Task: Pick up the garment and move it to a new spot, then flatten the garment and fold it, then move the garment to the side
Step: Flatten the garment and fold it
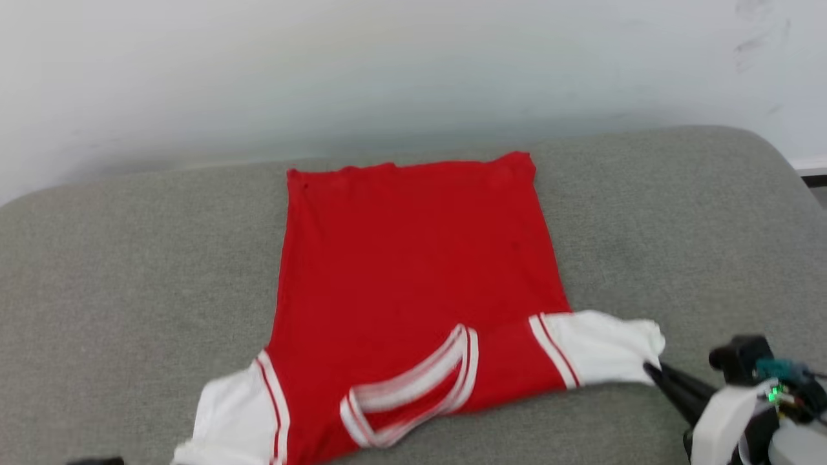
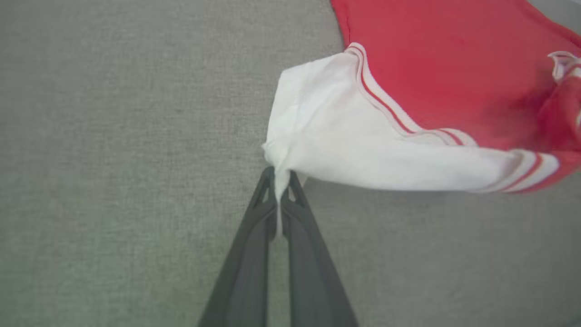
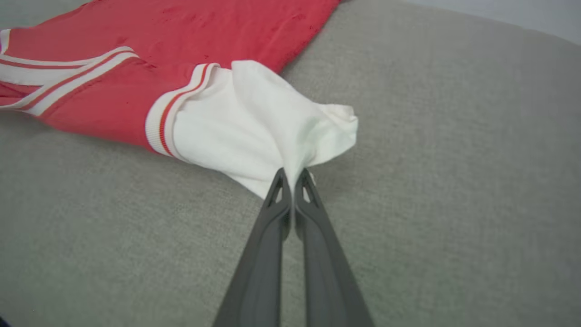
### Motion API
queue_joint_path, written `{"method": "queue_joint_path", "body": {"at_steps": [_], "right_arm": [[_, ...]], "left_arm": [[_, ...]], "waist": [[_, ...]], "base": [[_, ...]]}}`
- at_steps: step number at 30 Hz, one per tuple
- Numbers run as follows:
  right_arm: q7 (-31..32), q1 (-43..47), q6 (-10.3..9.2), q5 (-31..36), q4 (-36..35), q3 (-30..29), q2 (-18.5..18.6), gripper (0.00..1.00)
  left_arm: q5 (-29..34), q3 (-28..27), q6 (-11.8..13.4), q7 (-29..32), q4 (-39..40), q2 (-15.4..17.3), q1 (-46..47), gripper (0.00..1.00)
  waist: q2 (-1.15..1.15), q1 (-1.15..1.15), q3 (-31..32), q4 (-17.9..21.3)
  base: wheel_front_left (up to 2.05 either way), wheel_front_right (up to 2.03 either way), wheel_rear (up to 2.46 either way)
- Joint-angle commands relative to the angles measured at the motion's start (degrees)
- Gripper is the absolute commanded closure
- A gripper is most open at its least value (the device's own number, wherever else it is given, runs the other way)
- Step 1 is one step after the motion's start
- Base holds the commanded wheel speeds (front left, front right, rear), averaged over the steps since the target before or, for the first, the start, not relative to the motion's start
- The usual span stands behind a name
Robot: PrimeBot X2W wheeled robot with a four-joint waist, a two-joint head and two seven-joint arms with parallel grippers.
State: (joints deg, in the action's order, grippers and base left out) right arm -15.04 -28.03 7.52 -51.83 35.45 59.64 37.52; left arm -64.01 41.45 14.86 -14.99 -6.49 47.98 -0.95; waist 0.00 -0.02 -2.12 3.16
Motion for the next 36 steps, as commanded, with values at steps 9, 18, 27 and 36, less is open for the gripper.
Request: {"method": "queue_joint_path", "body": {"at_steps": [9, 18, 27, 36], "right_arm": [[-0.13, 14.82, -0.07, 1.65, -3.66, -4.94, 2.67, 1.00], [1.02, 15.26, -0.07, 6.61, -5.14, -12.19, 1.36, 0.00], [3.48, 7.25, -0.05, 14.66, -14.80, -27.37, 4.72, 0.00], [27.36, -12.50, -0.05, 15.38, -25.00, -29.74, 8.74, 0.00]], "left_arm": [[3.32, -6.37, 0.59, -0.27, 0.82, -3.97, -11.95, 1.00], [7.82, -8.50, 0.10, -0.27, 2.54, -6.31, -11.63, 1.00], [12.78, -10.69, 2.19, -0.23, 7.82, -6.49, -9.80, 1.00], [17.87, -10.80, 3.86, 0.01, 13.65, -6.12, -4.28, 1.00]], "waist": [[0.00, 0.02, 1.95, -0.28], [0.00, 0.02, 1.00, -0.61], [0.00, 0.02, -3.06, -1.92], [0.00, 0.02, -12.88, -6.78]], "base": [[0.00, 0.00, 0.00], [0.00, 0.00, 0.00], [0.00, 0.00, 0.00], [0.00, 0.00, 0.00]]}}
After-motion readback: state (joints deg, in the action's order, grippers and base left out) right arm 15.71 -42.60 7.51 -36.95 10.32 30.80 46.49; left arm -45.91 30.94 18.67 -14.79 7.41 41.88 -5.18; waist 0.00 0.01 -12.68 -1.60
